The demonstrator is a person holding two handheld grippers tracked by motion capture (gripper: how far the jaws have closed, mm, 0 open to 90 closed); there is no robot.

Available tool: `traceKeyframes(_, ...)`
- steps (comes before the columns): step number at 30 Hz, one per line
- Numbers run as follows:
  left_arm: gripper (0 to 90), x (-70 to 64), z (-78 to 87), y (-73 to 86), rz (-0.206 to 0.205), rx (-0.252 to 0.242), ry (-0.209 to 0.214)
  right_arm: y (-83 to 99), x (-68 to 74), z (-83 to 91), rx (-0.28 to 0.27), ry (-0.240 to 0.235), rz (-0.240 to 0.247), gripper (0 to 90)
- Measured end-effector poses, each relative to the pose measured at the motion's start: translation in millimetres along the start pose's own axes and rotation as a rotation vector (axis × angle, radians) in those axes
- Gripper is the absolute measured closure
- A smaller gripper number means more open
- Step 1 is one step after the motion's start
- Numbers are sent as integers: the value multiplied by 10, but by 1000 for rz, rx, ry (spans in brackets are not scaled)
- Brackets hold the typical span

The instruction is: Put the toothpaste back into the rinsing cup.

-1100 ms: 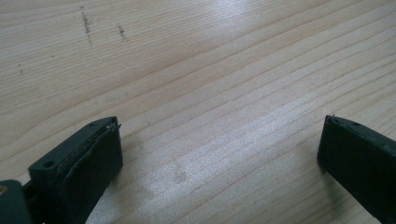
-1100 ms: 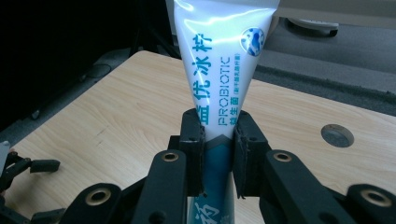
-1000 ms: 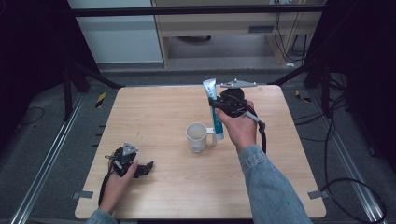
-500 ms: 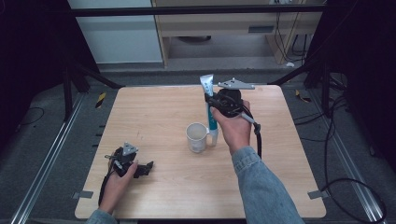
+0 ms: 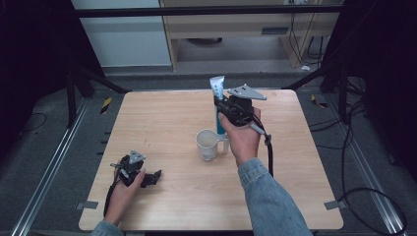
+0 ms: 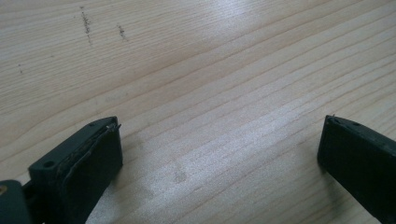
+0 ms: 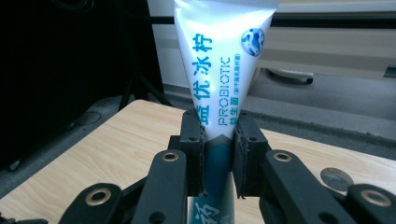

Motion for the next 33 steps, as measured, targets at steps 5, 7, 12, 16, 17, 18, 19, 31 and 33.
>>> traceKeyframes(5, 0, 0, 0, 0, 0, 0, 0, 2, 39, 0, -20, 9, 0, 766)
traceKeyframes(7, 0, 0, 0, 0, 0, 0, 0, 20, 58, -12, -26, 9, 0, 766)
traceKeyframes(12, 0, 0, 0, 0, 0, 0, 0, 77, 102, -57, -39, 5, -12, 766)
traceKeyframes(16, 0, 0, 0, 0, -1, 0, 0, 92, 129, -75, -47, -3, -14, 766)
traceKeyframes(17, 0, 0, 0, 0, -1, 0, 0, 94, 133, -78, -50, -3, -15, 766)
traceKeyframes(18, 0, 0, 0, 0, -1, 0, 1, 98, 136, -81, -51, -2, -14, 766)
traceKeyframes(19, 0, 0, 0, 0, -1, 0, 1, 98, 136, -81, -51, -2, -14, 766)
traceKeyframes(31, 0, -1, -1, 0, 1, 0, 1, 140, 157, -81, -88, 9, -6, 766)
traceKeyframes(33, 0, -1, -1, 0, 1, 0, 1, 139, 171, -88, -96, 2, -8, 766)
Point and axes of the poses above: each handheld gripper's, and its own axes: z roughly backward along the jaws, y roughly out of its underside, x roughly to its left, the point moved 4 cm from there along -z, roughly forward along the jaws
